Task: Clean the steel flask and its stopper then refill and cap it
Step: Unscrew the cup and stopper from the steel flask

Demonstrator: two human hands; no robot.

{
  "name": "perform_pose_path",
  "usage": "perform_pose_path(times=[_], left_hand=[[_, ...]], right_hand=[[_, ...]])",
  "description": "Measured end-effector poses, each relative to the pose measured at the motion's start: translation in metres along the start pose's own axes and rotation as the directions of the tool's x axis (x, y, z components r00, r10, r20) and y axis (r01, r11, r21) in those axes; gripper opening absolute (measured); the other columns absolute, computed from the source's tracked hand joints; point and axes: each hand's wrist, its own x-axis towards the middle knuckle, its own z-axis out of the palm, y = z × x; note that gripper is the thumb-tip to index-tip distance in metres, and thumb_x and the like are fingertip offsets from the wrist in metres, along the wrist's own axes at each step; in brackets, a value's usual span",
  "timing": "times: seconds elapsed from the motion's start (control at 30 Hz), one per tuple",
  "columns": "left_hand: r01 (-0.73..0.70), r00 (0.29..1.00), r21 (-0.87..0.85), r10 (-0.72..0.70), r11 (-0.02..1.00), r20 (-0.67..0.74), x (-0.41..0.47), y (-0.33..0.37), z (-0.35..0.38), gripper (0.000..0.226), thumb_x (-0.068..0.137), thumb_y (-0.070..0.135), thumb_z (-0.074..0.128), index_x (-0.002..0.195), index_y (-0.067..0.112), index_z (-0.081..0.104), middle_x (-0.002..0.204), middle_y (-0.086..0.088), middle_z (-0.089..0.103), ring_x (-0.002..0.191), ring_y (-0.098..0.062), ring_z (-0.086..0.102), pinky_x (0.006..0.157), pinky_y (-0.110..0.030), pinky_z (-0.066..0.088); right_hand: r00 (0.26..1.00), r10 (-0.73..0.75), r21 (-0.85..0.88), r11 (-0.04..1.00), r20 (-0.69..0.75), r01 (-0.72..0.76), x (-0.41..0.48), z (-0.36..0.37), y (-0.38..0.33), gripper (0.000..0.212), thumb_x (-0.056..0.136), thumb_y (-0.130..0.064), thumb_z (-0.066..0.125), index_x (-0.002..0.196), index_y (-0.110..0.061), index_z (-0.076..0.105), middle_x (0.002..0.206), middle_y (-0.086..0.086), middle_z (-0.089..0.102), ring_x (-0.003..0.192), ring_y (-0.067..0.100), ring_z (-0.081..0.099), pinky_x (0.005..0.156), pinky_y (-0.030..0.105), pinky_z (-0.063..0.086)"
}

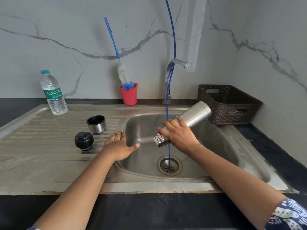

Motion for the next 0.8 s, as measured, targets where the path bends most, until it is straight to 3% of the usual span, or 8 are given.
perform_pose_path(times=[0.4, 0.53, 0.67, 0.8], left_hand=[[0.043, 0.999, 0.055, -0.041, 0.998, -0.034, 0.001, 0.002, 0.003, 0.093, 0.09, 0.073, 0.018, 0.152, 0.009, -0.009, 0.161, -0.008, -0.011, 0.148, -0.025, -0.008, 0.119, -0.038, 0.0], [0.039, 0.999, 0.057, -0.036, 0.998, -0.041, 0.001, 0.001, 0.004, 0.092, 0.091, 0.071, 0.018, 0.152, 0.008, -0.008, 0.161, -0.008, -0.011, 0.148, -0.025, -0.007, 0.119, -0.038, 0.001], [0.038, 0.998, 0.037, -0.036, 0.999, -0.052, 0.001, 0.001, 0.004, 0.09, 0.093, 0.069, 0.02, 0.153, 0.007, -0.006, 0.161, -0.007, -0.01, 0.148, -0.024, -0.006, 0.119, -0.038, 0.001], [0.037, 0.998, 0.035, -0.035, 0.999, -0.051, 0.0, 0.001, 0.003, 0.089, 0.093, 0.068, 0.02, 0.152, 0.007, -0.006, 0.161, -0.007, -0.01, 0.148, -0.024, -0.007, 0.119, -0.037, 0.001]], right_hand=[[1.0, 0.017, 0.002, 1.0, -0.015, -0.017, 0.0, -0.009, 0.006, 0.073, 0.057, -0.025, 0.085, 0.122, -0.026, 0.052, 0.116, 0.01, 0.059, 0.109, 0.03, 0.056, 0.102, 0.053, 0.039], [0.994, -0.06, -0.091, 0.994, -0.089, 0.052, 0.008, -0.016, 0.016, 0.07, 0.061, -0.021, 0.082, 0.125, -0.024, 0.055, 0.119, 0.013, 0.06, 0.11, 0.031, 0.056, 0.105, 0.053, 0.035], [0.961, -0.124, -0.206, 0.976, -0.247, 0.073, 0.025, -0.029, 0.037, 0.051, 0.075, -0.014, 0.063, 0.124, -0.025, 0.051, 0.121, 0.012, 0.059, 0.114, 0.031, 0.055, 0.11, 0.054, 0.027], [0.946, -0.255, -0.316, 0.931, -0.202, 0.184, 0.027, -0.022, 0.036, 0.057, 0.074, -0.013, 0.069, 0.125, -0.026, 0.047, 0.122, 0.011, 0.057, 0.118, 0.031, 0.052, 0.112, 0.054, 0.02]])
